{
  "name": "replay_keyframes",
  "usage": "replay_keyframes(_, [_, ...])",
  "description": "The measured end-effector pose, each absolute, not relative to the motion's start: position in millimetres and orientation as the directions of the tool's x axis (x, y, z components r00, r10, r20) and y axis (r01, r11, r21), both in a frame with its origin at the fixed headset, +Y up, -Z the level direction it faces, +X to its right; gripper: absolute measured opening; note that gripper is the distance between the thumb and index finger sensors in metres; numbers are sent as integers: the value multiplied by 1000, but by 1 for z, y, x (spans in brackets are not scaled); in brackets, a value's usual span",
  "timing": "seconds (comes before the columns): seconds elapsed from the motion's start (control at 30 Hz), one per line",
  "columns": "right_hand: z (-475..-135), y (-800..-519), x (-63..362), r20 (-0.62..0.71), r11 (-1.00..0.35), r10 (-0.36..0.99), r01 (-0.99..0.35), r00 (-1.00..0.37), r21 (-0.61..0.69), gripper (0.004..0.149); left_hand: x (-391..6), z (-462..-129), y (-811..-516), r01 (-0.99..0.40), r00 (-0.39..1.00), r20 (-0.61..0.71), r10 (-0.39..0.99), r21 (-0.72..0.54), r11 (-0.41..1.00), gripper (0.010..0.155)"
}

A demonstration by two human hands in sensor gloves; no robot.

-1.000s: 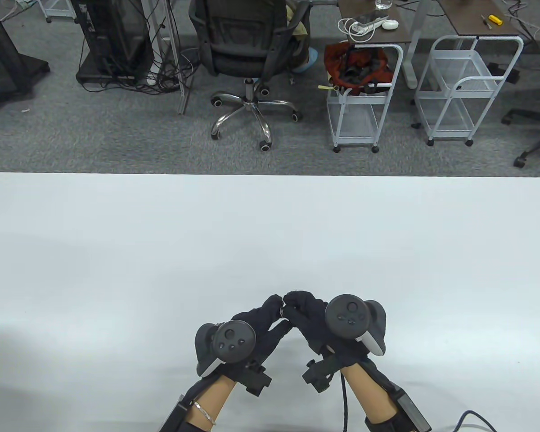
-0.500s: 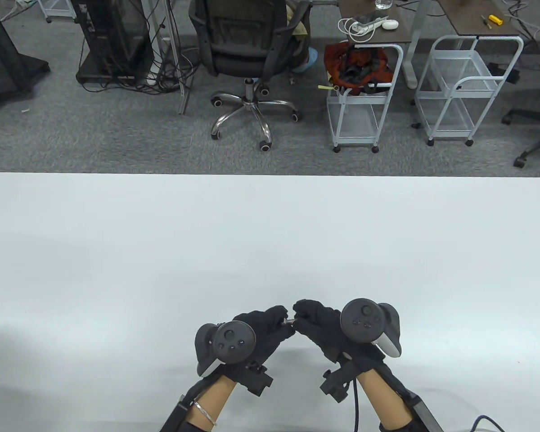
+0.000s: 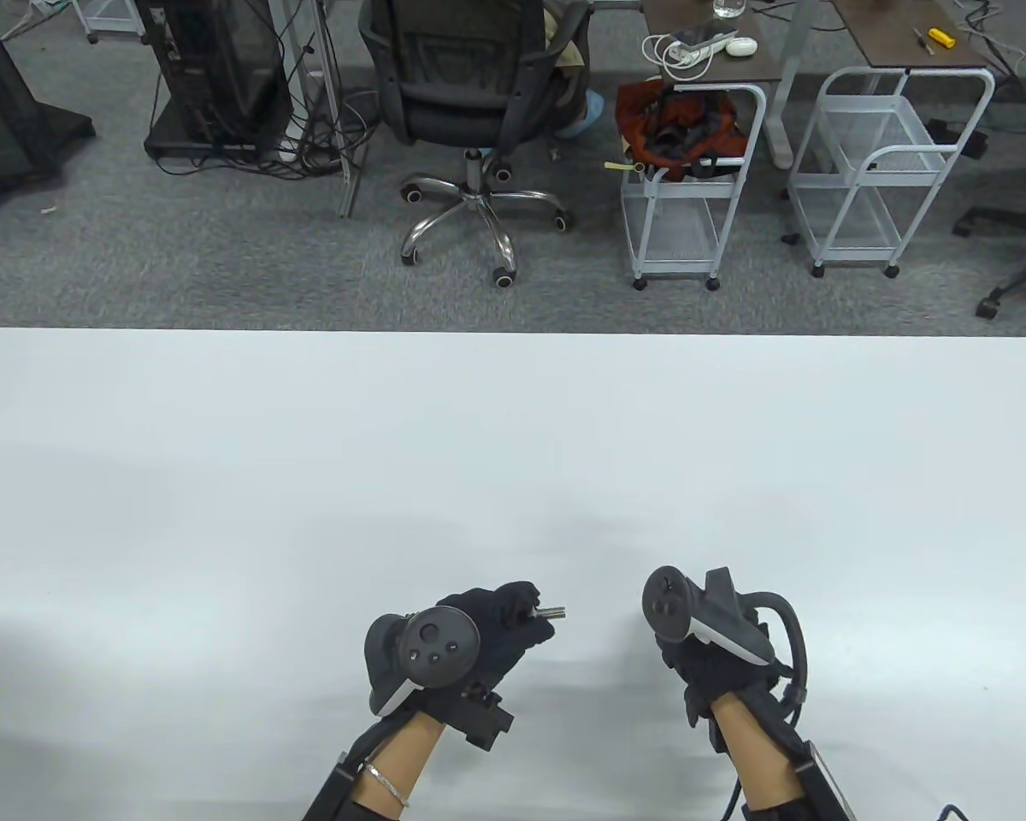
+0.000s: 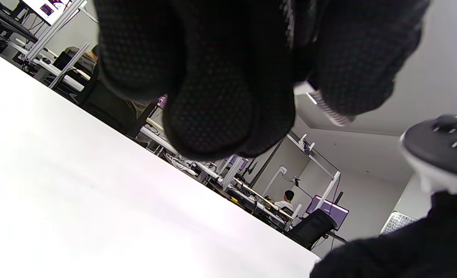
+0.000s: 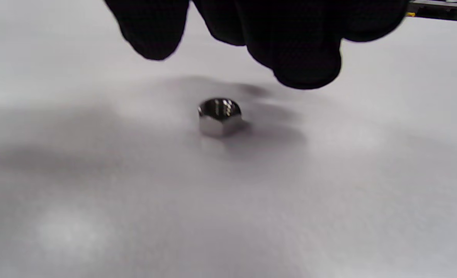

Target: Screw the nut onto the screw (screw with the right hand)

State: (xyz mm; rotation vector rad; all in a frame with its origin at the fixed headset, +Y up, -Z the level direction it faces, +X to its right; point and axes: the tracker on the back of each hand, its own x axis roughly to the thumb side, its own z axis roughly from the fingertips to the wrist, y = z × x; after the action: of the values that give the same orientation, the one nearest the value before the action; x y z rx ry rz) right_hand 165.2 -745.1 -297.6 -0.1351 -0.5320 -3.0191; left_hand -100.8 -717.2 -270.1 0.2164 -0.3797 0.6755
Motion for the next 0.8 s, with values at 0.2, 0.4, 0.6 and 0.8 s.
replay_keyframes(0.2, [-298, -760, 152, 147, -879, -253, 291, -956, 379, 62, -102, -270, -717, -647, 716, 401, 571, 72, 759, 48])
replay_keyframes(0.4, [-297, -762, 141, 181, -858, -338, 381, -924, 345, 56, -104, -270, -717, -648, 717, 394, 575, 74, 758, 48])
replay_keyframes(0.6, [-297, -763, 141, 197, -868, -346, 393, -917, 303, 52, -104, -271, -718, -651, 714, 394, 579, 69, 756, 48])
replay_keyframes(0.8, [-296, -761, 145, 218, -895, -330, 378, -918, 237, 48, -103, -271, -718, -666, 699, 394, 597, 56, 744, 48])
